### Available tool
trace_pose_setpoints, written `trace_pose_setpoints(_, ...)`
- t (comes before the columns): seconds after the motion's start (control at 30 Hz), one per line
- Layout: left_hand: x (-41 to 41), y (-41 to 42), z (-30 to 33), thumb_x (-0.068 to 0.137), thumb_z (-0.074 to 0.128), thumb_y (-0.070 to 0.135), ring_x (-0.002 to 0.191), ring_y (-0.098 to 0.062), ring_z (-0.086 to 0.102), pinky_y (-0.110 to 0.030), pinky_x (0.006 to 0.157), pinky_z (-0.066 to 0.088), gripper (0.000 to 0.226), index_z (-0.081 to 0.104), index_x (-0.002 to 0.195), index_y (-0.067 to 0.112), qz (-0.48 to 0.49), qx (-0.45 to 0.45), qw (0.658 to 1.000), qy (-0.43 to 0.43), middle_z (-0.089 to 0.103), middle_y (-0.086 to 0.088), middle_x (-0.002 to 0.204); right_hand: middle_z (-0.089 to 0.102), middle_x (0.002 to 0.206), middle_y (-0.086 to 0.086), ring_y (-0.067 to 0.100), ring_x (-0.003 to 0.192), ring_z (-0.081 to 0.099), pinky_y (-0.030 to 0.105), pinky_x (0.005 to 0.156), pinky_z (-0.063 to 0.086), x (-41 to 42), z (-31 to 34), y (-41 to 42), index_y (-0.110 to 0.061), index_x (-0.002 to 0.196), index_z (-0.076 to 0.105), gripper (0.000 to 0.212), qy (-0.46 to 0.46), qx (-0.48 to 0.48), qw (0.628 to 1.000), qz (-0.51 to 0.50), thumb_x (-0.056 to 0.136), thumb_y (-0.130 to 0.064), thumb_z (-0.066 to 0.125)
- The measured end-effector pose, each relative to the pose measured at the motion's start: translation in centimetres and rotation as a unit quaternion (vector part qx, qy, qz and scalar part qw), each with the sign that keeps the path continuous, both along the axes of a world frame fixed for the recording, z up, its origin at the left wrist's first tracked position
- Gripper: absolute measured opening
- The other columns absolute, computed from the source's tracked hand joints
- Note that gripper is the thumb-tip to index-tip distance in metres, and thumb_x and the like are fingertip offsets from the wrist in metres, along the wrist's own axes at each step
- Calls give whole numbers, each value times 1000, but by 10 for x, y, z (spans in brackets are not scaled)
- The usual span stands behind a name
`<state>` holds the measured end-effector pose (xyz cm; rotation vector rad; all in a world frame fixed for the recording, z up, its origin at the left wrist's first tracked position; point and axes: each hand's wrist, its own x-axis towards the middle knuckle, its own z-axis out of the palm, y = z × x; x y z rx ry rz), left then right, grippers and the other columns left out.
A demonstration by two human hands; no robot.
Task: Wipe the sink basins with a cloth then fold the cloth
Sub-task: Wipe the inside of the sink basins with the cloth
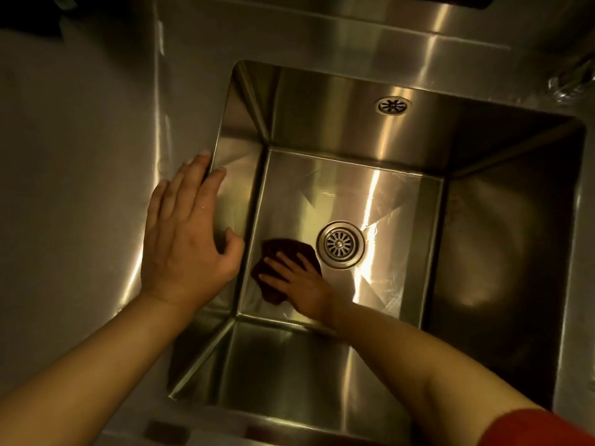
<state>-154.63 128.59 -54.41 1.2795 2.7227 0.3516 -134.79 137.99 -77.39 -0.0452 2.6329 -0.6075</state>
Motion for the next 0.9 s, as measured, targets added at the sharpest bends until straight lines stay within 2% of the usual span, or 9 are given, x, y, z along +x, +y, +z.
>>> trace_pose_setpoints(0.13,0,0,0,84,59,33,159,-18,16,-45,129,15,78,35,157,20,-2,-3,1000,-1,19,1,172,1,172,0,27,158,-4,52,125,3,-69,-4,30,-37,162,13,72,11,-2,997,-74,101,-21,48)
trace_pose_setpoints(0.27,1,1,0,84,58,35,159,-20,18,-47,129,15,78,35,157,19,2,-5,1000,-11,20,0,171,8,171,0,26,158,3,50,125,9,-91,-2,104,-36,162,17,72,30,8,982,-185,100,-22,50)
trace_pose_setpoints(0.37,1,3,1,82,57,36,158,-22,20,-48,128,15,80,35,157,19,4,-5,1000,-8,22,-1,170,13,170,1,25,158,7,48,124,10,-65,0,161,-33,161,21,65,41,28,956,-288,103,-27,49)
trace_pose_setpoints(0.47,1,3,1,82,57,36,158,-21,20,-46,128,14,81,34,157,20,10,-8,1000,-5,21,-1,171,16,169,2,25,157,11,50,124,16,-12,5,198,-33,161,22,69,36,37,930,-363,100,-27,53)
trace_pose_setpoints(0.53,0,2,0,81,58,36,158,-21,20,-47,128,16,82,33,157,20,8,-7,1000,-3,21,0,171,15,170,4,27,157,11,52,123,19,27,7,206,-31,162,22,68,27,44,907,-418,101,-26,52)
trace_pose_setpoints(0.63,-1,2,-1,81,58,36,158,-21,19,-43,128,12,82,33,157,20,7,-8,1000,-1,20,0,171,9,171,6,29,157,7,53,124,17,74,9,184,-28,162,18,72,1,56,872,-487,99,-23,52)
trace_pose_setpoints(0.67,-1,2,-1,81,58,36,158,-21,20,-41,127,12,81,33,157,19,7,-7,1000,-1,21,0,171,7,171,6,29,157,6,55,124,16,86,11,170,-29,163,16,74,-16,60,871,-487,99,-22,52)
trace_pose_setpoints(0.73,0,3,-1,81,58,36,157,-22,22,-41,127,13,81,34,156,19,6,-3,1000,-1,22,0,170,4,171,6,30,158,0,59,123,16,105,13,138,-32,163,11,79,-49,66,895,-439,97,-23,53)
trace_pose_setpoints(0.9,-1,2,0,81,59,36,157,-22,22,-43,127,14,80,36,155,18,4,0,1000,-3,23,-1,170,1,171,2,31,156,-9,63,122,13,117,11,39,-37,162,8,82,-50,25,977,-204,96,-24,56)
